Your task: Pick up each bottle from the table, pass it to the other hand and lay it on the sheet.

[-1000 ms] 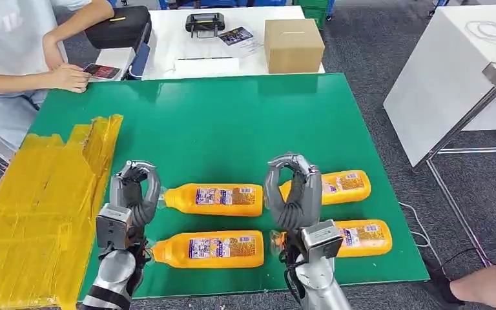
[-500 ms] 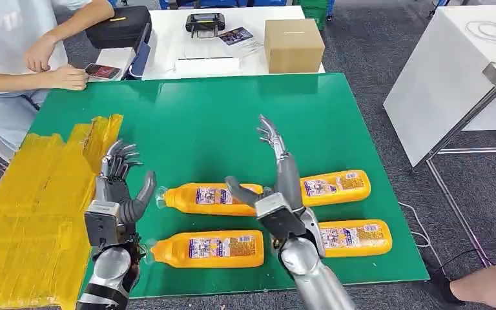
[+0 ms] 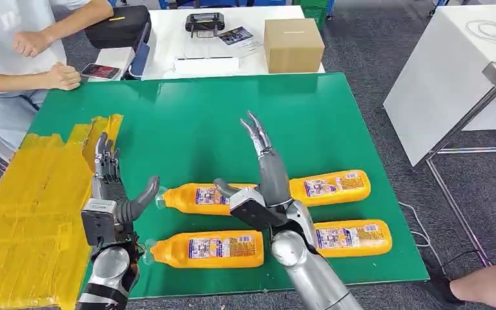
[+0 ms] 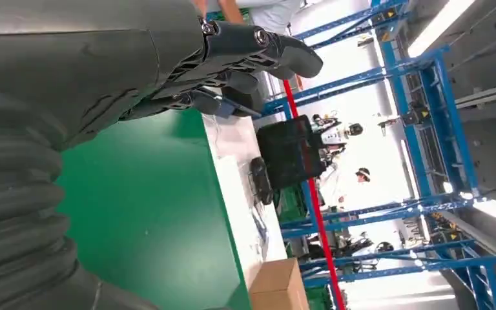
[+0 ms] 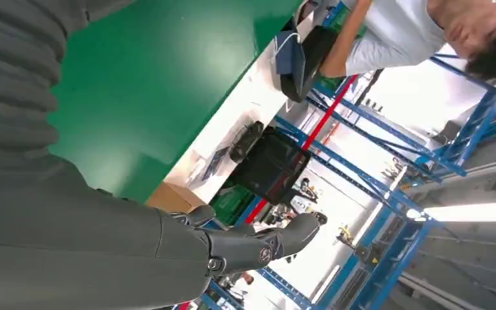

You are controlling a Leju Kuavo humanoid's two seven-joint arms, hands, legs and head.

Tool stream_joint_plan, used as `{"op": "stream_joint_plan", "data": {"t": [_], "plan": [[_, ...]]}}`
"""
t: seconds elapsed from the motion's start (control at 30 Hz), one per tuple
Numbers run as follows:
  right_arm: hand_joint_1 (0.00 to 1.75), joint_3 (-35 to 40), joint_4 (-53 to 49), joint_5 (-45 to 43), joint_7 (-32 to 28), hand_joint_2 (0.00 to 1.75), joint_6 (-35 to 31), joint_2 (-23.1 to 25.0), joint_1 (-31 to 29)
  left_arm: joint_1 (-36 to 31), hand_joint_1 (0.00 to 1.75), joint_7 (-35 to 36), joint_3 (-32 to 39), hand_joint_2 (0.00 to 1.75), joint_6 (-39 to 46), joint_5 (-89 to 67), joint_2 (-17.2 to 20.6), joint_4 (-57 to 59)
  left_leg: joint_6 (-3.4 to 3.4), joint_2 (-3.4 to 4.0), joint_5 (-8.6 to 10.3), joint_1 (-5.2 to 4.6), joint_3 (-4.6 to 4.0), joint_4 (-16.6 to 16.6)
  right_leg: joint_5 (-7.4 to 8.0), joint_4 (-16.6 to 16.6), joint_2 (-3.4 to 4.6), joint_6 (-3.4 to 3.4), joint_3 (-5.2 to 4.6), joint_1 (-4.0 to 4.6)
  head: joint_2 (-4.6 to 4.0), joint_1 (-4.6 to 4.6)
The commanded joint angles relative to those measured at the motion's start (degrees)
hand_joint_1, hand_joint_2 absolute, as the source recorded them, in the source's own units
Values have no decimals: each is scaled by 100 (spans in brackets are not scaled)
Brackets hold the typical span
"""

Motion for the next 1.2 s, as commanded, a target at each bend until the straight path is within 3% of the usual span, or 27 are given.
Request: {"op": "stream_joint_plan", "data": {"t": [0.03,0.83,0.87,0.9,0.93,1.07,1.13,1.2], "plan": [[0,168,469,-14,30,175,-22,-154,-320,-133,0,23,140,175,-6,-2,-10,181,2,8,-6,1,16,-2,-3,-5,4,-3,17,3,0,0],[0,168,469,-14,30,175,-22,-154,-320,-133,0,23,140,175,-6,-2,-10,181,2,6,-6,1,15,-2,-4,-5,2,-3,16,2,0,0],[0,1758,2386,2146,2092,175,1794,-252,-1442,-278,0,162,426,175,239,157,-57,333,1,4,-2,-1,8,-3,-1,-4,1,-2,8,0,0,0],[0,1750,3781,2685,1812,175,1048,272,-1787,-367,0,168,530,175,183,216,-26,423,2,8,-10,2,23,-1,-7,-5,3,-5,24,4,0,0],[0,1721,4602,2669,1619,175,630,568,-2019,-406,0,148,590,175,111,229,-19,461,1,70,-17,3,42,0,6,-4,63,-8,21,5,0,0],[0,1719,4676,2667,1601,175,593,583,-2043,-404,0,149,603,175,112,229,-29,468,-6,69,-4,10,46,-16,13,-12,60,-12,22,11,0,-2],[0,1717,4678,2667,1600,175,599,580,-2057,-401,0,150,598,175,112,229,-40,467,-4,13,4,4,22,-5,-1,0,13,-5,12,2,0,-4],[0,1715,4676,2667,1599,175,602,574,-2068,-398,0,150,595,175,112,229,-46,466,-1,1,2,7,22,-1,-2,-2,-1,-3,21,6,0,-2]]}}
